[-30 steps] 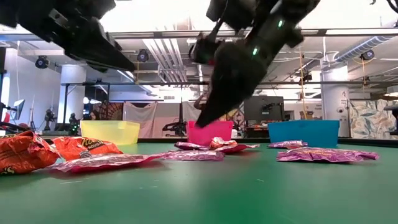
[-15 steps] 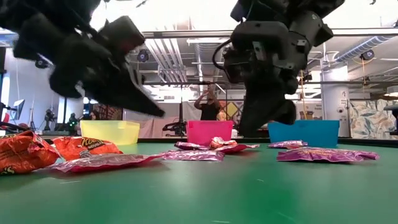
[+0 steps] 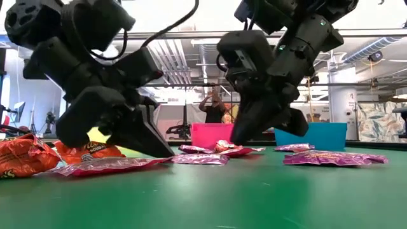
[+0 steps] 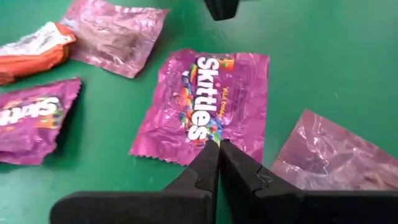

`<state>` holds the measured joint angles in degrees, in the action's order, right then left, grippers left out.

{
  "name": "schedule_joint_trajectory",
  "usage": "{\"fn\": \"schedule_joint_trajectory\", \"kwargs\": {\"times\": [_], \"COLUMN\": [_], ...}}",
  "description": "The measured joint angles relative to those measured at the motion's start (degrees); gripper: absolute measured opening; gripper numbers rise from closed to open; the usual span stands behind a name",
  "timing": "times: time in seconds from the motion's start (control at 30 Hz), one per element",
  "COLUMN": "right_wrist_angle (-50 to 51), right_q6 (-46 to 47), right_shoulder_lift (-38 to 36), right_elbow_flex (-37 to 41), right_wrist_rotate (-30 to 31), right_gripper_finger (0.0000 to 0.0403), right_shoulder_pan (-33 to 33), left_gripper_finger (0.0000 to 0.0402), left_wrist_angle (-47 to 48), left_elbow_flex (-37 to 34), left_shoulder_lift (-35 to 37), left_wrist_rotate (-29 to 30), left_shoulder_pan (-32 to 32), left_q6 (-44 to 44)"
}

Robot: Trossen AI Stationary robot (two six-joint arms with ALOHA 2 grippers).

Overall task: Sort candy by brand, put in halloween buckets
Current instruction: Put the violet candy into the pink bin

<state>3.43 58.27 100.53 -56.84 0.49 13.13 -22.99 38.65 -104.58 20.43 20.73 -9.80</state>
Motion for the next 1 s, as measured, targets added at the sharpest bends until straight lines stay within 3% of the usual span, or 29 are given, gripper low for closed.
{"fn": "schedule_joint_trajectory", "kwargs": {"times": [0.13,0.53,1.0], "right_wrist_angle": [0.5,-5.1,-12.5], "right_q6": [1.0,2.6,1.2], "right_shoulder_lift": [1.8,3.3,6.9], "right_elbow_flex": [0.1,0.1,0.1], "right_wrist_rotate": [-0.1,4.1,7.1], "right_gripper_finger": [0.0046,0.0187,0.0203], "right_shoulder_pan": [0.0,0.0,-0.1], "left_gripper_finger": [0.0,0.0,0.0], "left_wrist_angle": [-0.4,-1.4,-4.5], "left_elbow_flex": [-0.5,-0.7,-1.0], "left_shoulder_lift": [-0.5,-2.8,-3.9], "left_wrist_rotate": [0.3,0.7,-0.1], "left_shoulder_pan": [0.0,0.1,0.2], "left_q6": [-3.1,-6.2,-5.7]}}
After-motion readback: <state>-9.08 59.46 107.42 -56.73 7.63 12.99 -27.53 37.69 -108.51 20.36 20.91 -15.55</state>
